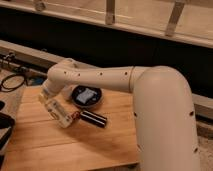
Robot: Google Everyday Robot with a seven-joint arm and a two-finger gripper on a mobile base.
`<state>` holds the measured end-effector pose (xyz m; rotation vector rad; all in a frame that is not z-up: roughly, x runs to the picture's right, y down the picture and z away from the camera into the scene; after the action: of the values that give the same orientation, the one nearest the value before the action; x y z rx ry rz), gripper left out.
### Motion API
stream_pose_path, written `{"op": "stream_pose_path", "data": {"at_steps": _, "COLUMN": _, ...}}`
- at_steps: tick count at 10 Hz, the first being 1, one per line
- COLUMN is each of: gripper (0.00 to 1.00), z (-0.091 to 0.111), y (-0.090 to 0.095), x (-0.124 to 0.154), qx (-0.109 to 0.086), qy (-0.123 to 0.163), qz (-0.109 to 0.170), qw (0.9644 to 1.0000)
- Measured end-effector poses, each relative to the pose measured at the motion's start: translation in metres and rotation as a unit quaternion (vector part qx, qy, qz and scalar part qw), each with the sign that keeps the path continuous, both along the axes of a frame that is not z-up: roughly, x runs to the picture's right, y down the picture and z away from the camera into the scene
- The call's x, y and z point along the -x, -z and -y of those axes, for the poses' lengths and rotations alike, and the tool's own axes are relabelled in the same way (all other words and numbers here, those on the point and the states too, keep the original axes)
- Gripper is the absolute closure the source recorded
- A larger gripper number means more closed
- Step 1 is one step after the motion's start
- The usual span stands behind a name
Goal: Stand the bottle upright
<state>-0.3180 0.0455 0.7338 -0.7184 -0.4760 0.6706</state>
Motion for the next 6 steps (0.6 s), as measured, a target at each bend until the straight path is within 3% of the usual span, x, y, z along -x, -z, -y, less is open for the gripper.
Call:
{"op": "stream_pose_path", "data": {"at_steps": 2, "gripper": 0.96, "z": 0.005, "y": -0.002, "x": 0.000, "qx": -0.011, "qy": 0.001, "qz": 0.004, "qw": 0.9999}}
{"op": "stream_pose_path", "data": {"at_steps": 6, "gripper": 0.96, "z": 0.032, "y": -0.021, "x": 0.033, "qx": -0.044, "qy": 0.007, "qz": 0.042, "qw": 0.9981}}
